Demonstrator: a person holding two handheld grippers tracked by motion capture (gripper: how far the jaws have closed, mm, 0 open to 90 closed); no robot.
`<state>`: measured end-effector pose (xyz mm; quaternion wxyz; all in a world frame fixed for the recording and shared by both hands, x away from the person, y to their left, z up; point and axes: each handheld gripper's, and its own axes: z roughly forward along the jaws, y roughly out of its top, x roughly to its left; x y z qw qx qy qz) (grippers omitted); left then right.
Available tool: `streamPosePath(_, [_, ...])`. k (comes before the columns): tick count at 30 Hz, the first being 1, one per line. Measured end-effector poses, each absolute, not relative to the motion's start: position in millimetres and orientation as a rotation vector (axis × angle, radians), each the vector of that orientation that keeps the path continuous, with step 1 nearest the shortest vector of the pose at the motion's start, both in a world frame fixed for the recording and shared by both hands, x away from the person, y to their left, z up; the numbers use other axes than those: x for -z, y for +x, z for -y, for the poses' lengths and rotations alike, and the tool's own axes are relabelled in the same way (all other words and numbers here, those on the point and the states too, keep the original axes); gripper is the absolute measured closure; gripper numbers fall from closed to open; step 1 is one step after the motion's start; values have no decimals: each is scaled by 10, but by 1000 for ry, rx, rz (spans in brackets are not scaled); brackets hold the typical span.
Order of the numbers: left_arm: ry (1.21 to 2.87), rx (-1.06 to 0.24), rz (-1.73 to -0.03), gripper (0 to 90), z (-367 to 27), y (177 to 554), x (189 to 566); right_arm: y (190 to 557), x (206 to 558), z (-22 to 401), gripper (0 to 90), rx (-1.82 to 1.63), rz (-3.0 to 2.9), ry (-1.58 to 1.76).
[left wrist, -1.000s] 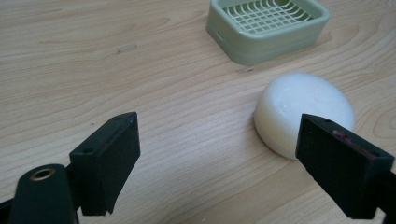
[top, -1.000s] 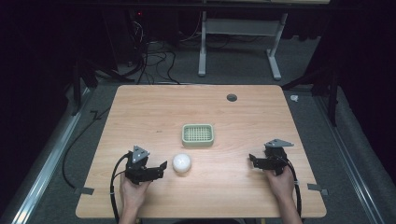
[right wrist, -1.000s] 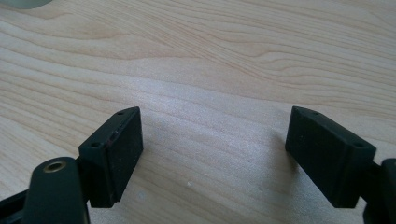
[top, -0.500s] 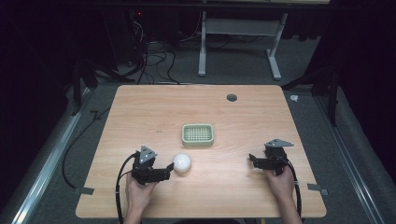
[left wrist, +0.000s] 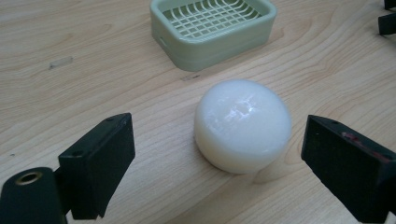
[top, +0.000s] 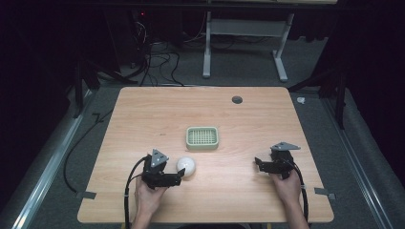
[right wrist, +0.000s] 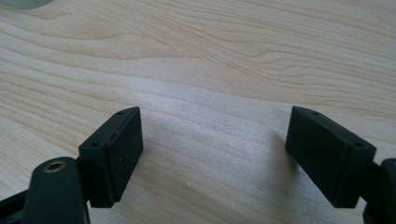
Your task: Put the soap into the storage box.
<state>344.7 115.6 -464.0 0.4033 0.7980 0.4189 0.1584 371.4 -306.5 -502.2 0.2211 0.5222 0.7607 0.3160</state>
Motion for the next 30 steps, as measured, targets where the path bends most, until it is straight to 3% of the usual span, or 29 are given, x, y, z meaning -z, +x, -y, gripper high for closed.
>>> streamPosePath(30, [2095, -388, -1051, 79, -837, 3578, 4801, 3714, 5022, 3064, 198, -872, -2103, 1443])
